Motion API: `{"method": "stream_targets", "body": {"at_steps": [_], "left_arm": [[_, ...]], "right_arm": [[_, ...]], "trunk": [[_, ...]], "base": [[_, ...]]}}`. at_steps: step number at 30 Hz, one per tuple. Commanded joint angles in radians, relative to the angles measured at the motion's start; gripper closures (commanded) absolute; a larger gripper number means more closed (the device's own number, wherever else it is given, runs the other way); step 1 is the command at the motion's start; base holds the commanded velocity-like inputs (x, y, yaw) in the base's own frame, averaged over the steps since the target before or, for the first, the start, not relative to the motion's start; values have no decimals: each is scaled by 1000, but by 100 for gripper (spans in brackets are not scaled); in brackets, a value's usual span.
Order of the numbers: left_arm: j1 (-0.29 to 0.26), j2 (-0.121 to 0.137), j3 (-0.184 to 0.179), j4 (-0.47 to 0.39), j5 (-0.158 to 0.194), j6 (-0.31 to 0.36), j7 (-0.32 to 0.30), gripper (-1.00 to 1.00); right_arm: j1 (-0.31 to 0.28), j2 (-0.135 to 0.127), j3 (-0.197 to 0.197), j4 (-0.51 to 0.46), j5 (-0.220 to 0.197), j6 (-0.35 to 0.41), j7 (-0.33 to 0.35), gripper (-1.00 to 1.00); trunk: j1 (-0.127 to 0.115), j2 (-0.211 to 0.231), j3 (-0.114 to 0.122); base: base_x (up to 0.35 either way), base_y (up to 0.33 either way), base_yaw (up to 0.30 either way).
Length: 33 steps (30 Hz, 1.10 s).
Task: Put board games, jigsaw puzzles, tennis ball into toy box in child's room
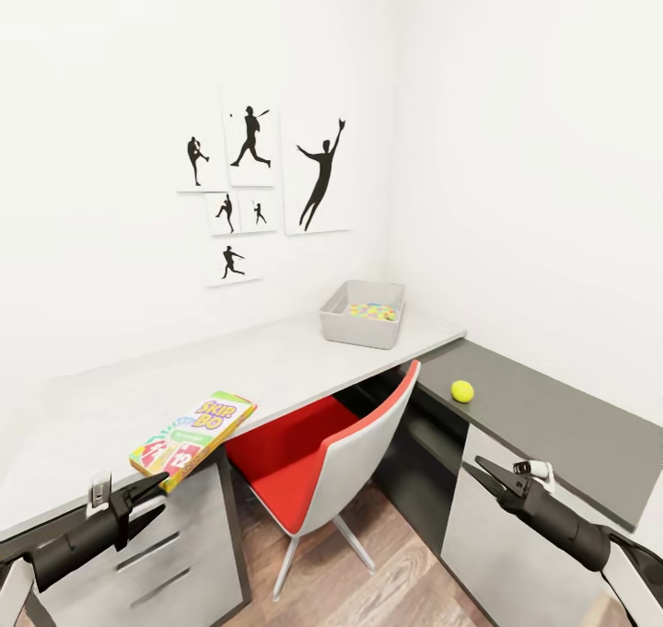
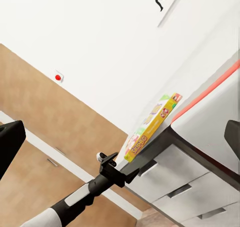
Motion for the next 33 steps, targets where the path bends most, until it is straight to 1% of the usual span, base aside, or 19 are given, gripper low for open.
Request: {"method": "stream_targets", "body": {"at_steps": [1,23,33], "left_arm": [[-1,0,1,0,1,5,-2,-100],[0,0,1,0,1,4,-2,-100],[0,-2,1,0,1,4,-2,-100]], "right_arm": [[-1,0,0,0,-5,8,1,-100],[0,0,1,0,-4,8,1,-100],[0,0,1,0,-5,8,1,-100]], "trunk": [[0,-1,-1],[0,-1,-1],[0,-1,-1]], "base": [[0,-61,0],[1,-9,0],[101,0,0]]}}
